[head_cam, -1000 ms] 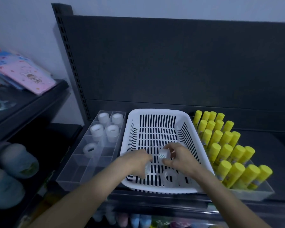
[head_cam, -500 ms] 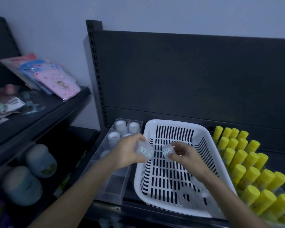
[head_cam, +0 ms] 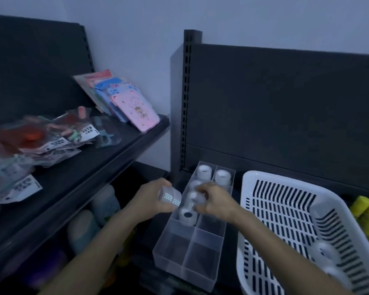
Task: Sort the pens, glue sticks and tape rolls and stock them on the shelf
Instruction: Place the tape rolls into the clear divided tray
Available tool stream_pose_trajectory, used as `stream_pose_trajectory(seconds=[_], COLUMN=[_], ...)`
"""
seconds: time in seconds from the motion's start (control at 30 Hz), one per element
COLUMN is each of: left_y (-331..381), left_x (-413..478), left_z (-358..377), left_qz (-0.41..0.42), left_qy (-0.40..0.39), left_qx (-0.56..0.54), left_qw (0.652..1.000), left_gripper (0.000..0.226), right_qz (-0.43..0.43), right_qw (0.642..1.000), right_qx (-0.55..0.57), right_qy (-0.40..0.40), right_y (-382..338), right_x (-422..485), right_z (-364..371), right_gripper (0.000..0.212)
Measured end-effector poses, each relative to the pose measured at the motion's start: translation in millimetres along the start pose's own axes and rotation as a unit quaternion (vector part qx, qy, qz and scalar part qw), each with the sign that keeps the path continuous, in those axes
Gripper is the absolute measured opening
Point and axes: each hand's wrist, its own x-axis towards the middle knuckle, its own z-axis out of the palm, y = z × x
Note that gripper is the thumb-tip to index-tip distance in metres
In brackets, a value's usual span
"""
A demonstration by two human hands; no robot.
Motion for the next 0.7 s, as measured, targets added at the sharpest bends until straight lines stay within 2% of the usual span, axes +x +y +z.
stream_pose_trajectory(seconds=[0.13, 0.23, 0.33, 0.7], left_y=[-19.0, -23.9, -23.2, -26.1], left_x=[0.8, 1.8, 2.7, 2.7], left_z=[-4.5, -6.1, -4.2, 4.4], left_qz=[-0.007, -0.007, -0.009, 0.013], left_qy=[0.006, 0.011, 0.01, 0.009], left_qx=[-0.004, 0.0, -0.01, -0.028], left_qw=[1.0, 1.0, 1.0, 0.999], left_gripper=[0.043, 0.046, 0.052, 0.042], right_qz=[0.007, -0.002, -0.009, -0.045], right_qw=[0.996, 0.991, 0.988, 0.973], right_qx=[-0.083, -0.131, -0.152, -0.225], right_qy=[-0.035, -0.039, -0.03, -0.008], right_y=[-4.3, -7.9, -9.7, -9.3], right_x=[9.3, 9.5, 7.5, 2.7], right_z=[15.6, 19.0, 20.2, 28.1], right_gripper=[0.038, 0.04, 0.042, 0.036])
